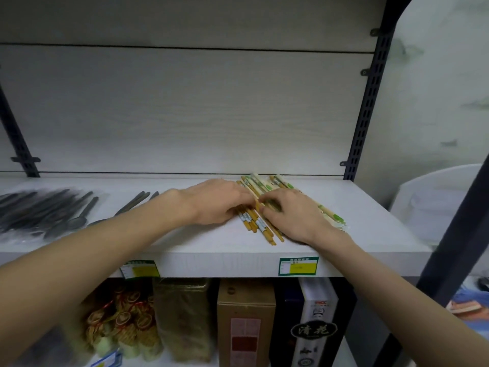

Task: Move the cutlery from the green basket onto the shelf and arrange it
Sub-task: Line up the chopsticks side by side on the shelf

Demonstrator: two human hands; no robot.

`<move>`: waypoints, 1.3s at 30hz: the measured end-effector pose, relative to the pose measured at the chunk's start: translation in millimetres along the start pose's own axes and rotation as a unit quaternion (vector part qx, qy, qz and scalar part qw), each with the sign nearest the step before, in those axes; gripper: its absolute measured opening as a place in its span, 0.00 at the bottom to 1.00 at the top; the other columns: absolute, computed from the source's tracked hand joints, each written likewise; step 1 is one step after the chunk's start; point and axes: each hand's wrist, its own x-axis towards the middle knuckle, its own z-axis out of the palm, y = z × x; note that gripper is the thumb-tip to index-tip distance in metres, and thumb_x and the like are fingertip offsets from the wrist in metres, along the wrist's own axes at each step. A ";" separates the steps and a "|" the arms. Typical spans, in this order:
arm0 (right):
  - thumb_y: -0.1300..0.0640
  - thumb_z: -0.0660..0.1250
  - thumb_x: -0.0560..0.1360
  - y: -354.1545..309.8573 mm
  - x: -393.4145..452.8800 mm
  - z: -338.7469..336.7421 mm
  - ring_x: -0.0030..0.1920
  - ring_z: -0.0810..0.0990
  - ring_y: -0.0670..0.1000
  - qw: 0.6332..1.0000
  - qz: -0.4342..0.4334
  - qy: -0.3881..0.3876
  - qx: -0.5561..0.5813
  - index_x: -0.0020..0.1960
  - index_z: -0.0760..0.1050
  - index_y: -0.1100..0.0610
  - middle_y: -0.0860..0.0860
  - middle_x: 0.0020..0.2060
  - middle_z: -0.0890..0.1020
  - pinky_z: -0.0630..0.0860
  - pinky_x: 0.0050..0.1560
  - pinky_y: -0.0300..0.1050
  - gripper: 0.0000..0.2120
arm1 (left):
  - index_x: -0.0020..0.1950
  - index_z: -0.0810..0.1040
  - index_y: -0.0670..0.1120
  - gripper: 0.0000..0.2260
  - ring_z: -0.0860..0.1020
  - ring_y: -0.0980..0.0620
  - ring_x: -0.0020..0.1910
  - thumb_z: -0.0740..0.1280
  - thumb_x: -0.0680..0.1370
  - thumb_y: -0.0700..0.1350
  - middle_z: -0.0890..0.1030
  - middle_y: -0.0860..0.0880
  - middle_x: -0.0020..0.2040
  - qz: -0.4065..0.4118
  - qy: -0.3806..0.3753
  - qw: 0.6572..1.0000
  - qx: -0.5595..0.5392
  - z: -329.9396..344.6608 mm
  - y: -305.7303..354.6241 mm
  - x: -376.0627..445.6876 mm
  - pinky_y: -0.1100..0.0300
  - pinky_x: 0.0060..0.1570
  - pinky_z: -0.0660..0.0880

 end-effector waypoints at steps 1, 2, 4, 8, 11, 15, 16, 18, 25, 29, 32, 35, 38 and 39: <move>0.44 0.63 0.79 -0.6 -0.5 -1.5 0.61 0.78 0.52 1.000 0.011 0.001 0.025 0.64 0.80 0.47 0.47 0.61 0.83 0.75 0.59 0.48 0.17 | 0.67 0.75 0.53 0.19 0.77 0.49 0.60 0.63 0.77 0.41 0.80 0.54 0.62 0.014 -0.007 1.000 0.017 -2.9 -0.6 2.7 0.51 0.53 0.76; 0.46 0.64 0.79 -0.8 -0.8 -3.0 0.60 0.79 0.51 0.998 0.022 0.008 0.058 0.63 0.81 0.47 0.47 0.60 0.83 0.76 0.58 0.47 0.15 | 0.66 0.75 0.53 0.19 0.77 0.48 0.60 0.63 0.77 0.42 0.79 0.53 0.62 0.022 -0.014 0.999 0.030 -4.9 -1.6 4.9 0.52 0.52 0.76; 0.51 0.64 0.80 -0.4 -1.4 -7.2 0.60 0.80 0.50 0.990 0.053 0.035 0.127 0.64 0.81 0.50 0.47 0.60 0.83 0.75 0.60 0.45 0.14 | 0.66 0.74 0.52 0.18 0.78 0.46 0.57 0.63 0.77 0.42 0.79 0.52 0.61 0.031 -0.028 0.998 0.050 -5.5 -3.6 8.3 0.52 0.49 0.74; 0.58 0.63 0.80 8.0 -4.7 -18.4 0.57 0.81 0.45 0.941 0.127 0.156 0.271 0.60 0.83 0.52 0.46 0.57 0.85 0.74 0.63 0.42 0.13 | 0.67 0.73 0.52 0.17 0.79 0.43 0.54 0.62 0.78 0.43 0.79 0.50 0.62 0.031 -0.050 0.994 0.093 -6.6 -1.8 14.7 0.51 0.47 0.73; 0.59 0.63 0.79 13.2 -6.9 -21.3 0.57 0.80 0.43 0.916 0.148 0.198 0.317 0.56 0.84 0.52 0.44 0.52 0.85 0.75 0.65 0.44 0.12 | 0.65 0.73 0.50 0.14 0.79 0.43 0.54 0.61 0.80 0.43 0.78 0.49 0.61 0.041 -0.052 0.991 0.114 -8.6 -0.3 18.6 0.51 0.47 0.72; 0.56 0.64 0.79 14.3 -4.7 -20.4 0.56 0.80 0.42 0.895 0.161 0.211 0.357 0.56 0.84 0.52 0.44 0.52 0.85 0.75 0.62 0.43 0.11 | 0.66 0.74 0.49 0.17 0.79 0.44 0.55 0.52 0.81 0.50 0.79 0.48 0.59 0.061 -0.033 0.993 0.100 -5.9 -5.2 18.7 0.51 0.50 0.74; 0.54 0.65 0.80 13.5 -4.9 -21.1 0.55 0.80 0.40 0.885 0.165 0.224 0.375 0.58 0.83 0.52 0.43 0.52 0.85 0.75 0.59 0.39 0.11 | 0.66 0.74 0.49 0.23 0.78 0.45 0.56 0.47 0.80 0.53 0.79 0.48 0.60 0.065 -0.030 0.993 0.097 -5.2 -8.4 17.9 0.51 0.52 0.74; 0.51 0.64 0.80 12.6 -7.1 -22.6 0.55 0.78 0.37 0.863 0.177 0.245 0.406 0.61 0.80 0.52 0.43 0.54 0.83 0.71 0.52 0.32 0.12 | 0.67 0.73 0.51 0.28 0.77 0.45 0.58 0.41 0.78 0.56 0.78 0.49 0.61 0.071 -0.024 0.991 0.110 -1.4 -16.0 17.5 0.50 0.54 0.75; 0.49 0.60 0.82 10.9 -7.1 -22.5 0.50 0.76 0.40 0.857 0.220 0.231 0.404 0.63 0.76 0.52 0.45 0.53 0.82 0.68 0.50 0.39 0.13 | 0.68 0.69 0.48 0.23 0.77 0.44 0.58 0.42 0.79 0.52 0.77 0.47 0.61 0.131 -0.001 0.979 0.154 4.2 -13.6 18.7 0.49 0.52 0.76; 0.48 0.59 0.83 11.7 -5.8 -21.7 0.55 0.77 0.46 0.856 0.231 0.215 0.409 0.64 0.76 0.52 0.47 0.55 0.82 0.67 0.54 0.42 0.14 | 0.67 0.67 0.47 0.16 0.77 0.45 0.56 0.52 0.81 0.41 0.75 0.48 0.61 0.160 0.013 0.970 0.180 5.1 -6.8 18.9 0.52 0.48 0.75; 0.46 0.57 0.84 13.8 -4.7 -22.3 0.56 0.78 0.46 0.837 0.239 0.222 0.439 0.62 0.76 0.53 0.47 0.53 0.83 0.68 0.56 0.43 0.16 | 0.69 0.66 0.45 0.19 0.77 0.45 0.55 0.49 0.79 0.40 0.73 0.46 0.61 0.155 0.019 0.971 0.179 8.1 -4.0 18.4 0.52 0.44 0.76; 0.45 0.55 0.84 17.4 -3.9 -24.0 0.58 0.78 0.48 0.806 0.252 0.254 0.472 0.60 0.77 0.53 0.48 0.52 0.84 0.67 0.58 0.45 0.16 | 0.69 0.66 0.44 0.16 0.76 0.45 0.54 0.52 0.81 0.39 0.72 0.45 0.61 0.144 0.007 0.974 0.174 8.7 -1.8 19.0 0.53 0.44 0.75; 0.46 0.53 0.85 17.6 -3.8 -25.0 0.59 0.78 0.49 0.793 0.257 0.278 0.478 0.59 0.77 0.52 0.48 0.51 0.84 0.68 0.60 0.46 0.17 | 0.70 0.67 0.42 0.19 0.77 0.42 0.56 0.51 0.80 0.42 0.74 0.42 0.62 0.116 -0.003 0.979 0.170 6.9 0.6 22.1 0.51 0.44 0.74; 0.45 0.52 0.85 17.1 -3.9 -25.4 0.59 0.78 0.49 0.789 0.256 0.284 0.480 0.58 0.78 0.51 0.48 0.51 0.85 0.68 0.59 0.45 0.18 | 0.70 0.67 0.42 0.19 0.77 0.41 0.56 0.51 0.79 0.41 0.74 0.42 0.62 0.103 -0.013 0.980 0.170 5.2 1.2 22.9 0.49 0.45 0.74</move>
